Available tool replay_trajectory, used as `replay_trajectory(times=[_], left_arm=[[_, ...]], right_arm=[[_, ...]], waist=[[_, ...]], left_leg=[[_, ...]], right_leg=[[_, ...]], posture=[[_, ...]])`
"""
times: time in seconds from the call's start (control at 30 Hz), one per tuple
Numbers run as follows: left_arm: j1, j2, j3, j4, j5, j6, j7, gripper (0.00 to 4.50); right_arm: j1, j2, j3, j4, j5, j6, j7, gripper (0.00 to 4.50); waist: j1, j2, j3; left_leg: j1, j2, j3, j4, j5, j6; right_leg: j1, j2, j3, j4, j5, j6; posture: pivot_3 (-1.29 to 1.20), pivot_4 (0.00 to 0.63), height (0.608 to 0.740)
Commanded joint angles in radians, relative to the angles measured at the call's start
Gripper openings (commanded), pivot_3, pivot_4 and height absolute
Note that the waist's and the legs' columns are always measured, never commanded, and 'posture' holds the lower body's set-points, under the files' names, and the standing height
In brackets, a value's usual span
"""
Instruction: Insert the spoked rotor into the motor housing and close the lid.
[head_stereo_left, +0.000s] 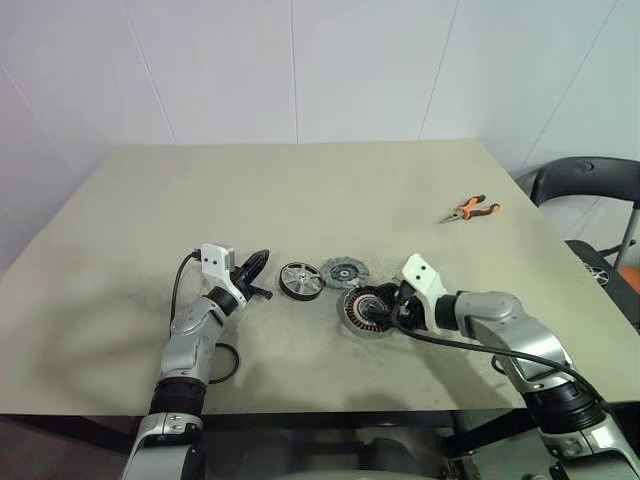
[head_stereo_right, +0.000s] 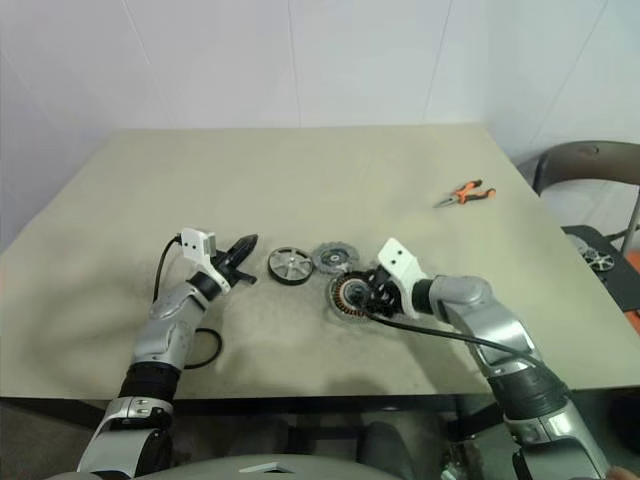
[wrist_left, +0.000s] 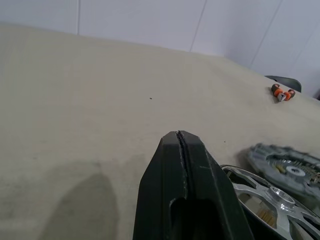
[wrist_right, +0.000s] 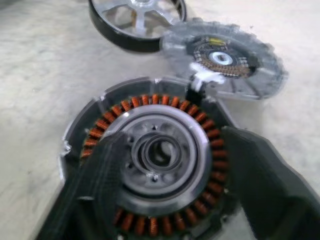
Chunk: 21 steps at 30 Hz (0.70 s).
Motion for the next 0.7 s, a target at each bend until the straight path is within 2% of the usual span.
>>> replay_trajectory(times=[0.03, 0.3, 0.7], left_arm=[[-0.010, 0.004, 0.001, -0.040, 0.002, -0.006, 0.005, 0.00], [-0.011, 0.004, -0.003, -0.032, 0.010, -0.010, 0.008, 0.00], [-0.021, 0.007, -0.001, -0.018, 0.024, -0.009, 0.006, 0.00]], right_arm=[[0.003, -0.004, -0.010, 0.022, 0.015, 0.022, 0.017, 4.47], [-0.038, 0.018, -0.116, 0.021, 0.125, 0.112, 0.021, 4.47], [-0.093, 0.028, -0.120, -0.029, 0.123, 0.072, -0.023, 4.47]], waist=[[0.003, 0.000, -0.001], [0.004, -0.001, -0.001], [0.002, -0.001, -0.001]], left_leg=[[0.000, 0.000, 0.000, 0.000, 0.000, 0.000], [0.000, 0.000, 0.000, 0.000, 0.000, 0.000], [0.000, 0.000, 0.000, 0.000, 0.000, 0.000]], right_leg=[[0.000, 0.000, 0.000, 0.000, 0.000, 0.000], [0.000, -0.001, 0.000, 0.000, 0.000, 0.000], [0.000, -0.001, 0.000, 0.000, 0.000, 0.000]], posture=[[0.00, 0.000, 0.740], [0.00, 0.000, 0.740], [0.00, 0.000, 0.740]])
